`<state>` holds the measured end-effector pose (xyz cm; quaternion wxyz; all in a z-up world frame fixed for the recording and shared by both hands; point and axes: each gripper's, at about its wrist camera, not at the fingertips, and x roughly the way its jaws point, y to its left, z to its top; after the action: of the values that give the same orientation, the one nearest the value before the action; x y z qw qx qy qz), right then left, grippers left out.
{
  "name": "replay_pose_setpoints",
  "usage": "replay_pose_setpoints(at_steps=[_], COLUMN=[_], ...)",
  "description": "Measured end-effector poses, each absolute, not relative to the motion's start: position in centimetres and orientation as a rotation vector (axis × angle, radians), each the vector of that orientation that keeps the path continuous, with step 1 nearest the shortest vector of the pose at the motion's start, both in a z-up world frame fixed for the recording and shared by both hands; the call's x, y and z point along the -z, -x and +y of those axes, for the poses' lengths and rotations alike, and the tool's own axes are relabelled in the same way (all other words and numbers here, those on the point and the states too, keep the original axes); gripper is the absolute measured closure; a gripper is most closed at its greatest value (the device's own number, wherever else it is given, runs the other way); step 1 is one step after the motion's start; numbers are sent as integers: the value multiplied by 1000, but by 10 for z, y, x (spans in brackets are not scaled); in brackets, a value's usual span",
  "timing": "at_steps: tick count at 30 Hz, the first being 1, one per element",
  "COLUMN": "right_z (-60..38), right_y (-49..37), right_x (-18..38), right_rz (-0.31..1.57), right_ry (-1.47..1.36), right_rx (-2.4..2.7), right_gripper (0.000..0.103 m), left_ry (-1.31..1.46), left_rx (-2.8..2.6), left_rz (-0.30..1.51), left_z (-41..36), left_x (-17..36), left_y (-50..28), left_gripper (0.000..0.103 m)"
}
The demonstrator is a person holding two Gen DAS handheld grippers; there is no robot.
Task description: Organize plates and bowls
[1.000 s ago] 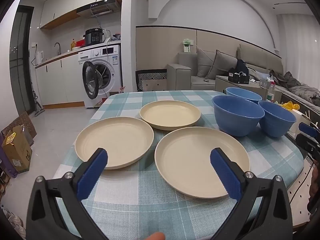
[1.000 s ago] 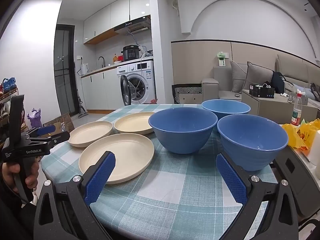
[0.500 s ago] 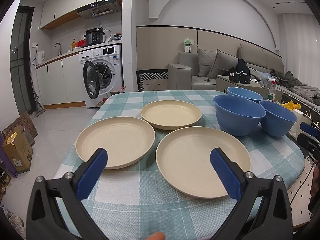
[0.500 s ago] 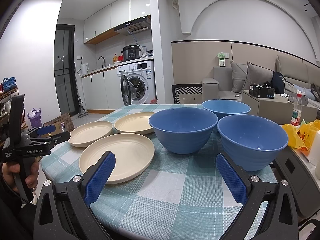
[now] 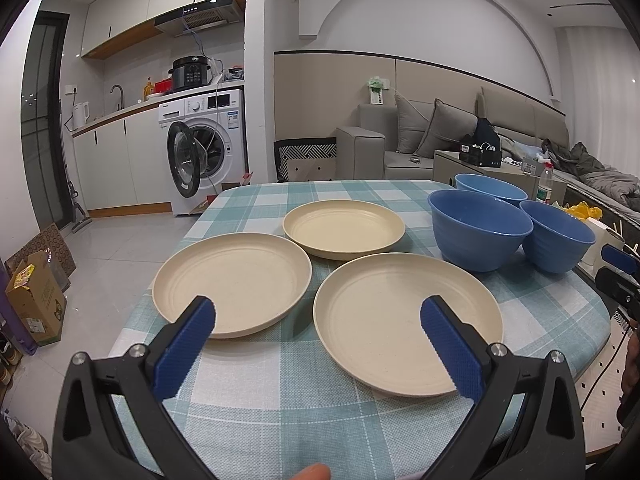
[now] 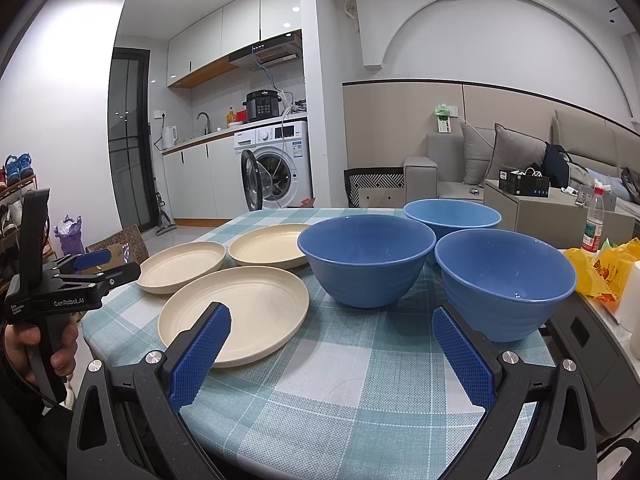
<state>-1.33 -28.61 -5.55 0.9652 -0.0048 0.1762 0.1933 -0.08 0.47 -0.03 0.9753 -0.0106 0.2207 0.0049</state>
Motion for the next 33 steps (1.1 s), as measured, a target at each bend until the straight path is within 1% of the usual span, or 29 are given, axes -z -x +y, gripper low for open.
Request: replay_pose_setpoints(at_steps=[33], right_z=[-286], right_y=[14], right_x=[54], right_rz=[357], right_ry=[12], right_rx=[-390], right_gripper=[0], left_ry=[22], left_rx=[-11], left_rz=[447], left_z=[7], left_x=[2], left_y=[-1], left_gripper=[0])
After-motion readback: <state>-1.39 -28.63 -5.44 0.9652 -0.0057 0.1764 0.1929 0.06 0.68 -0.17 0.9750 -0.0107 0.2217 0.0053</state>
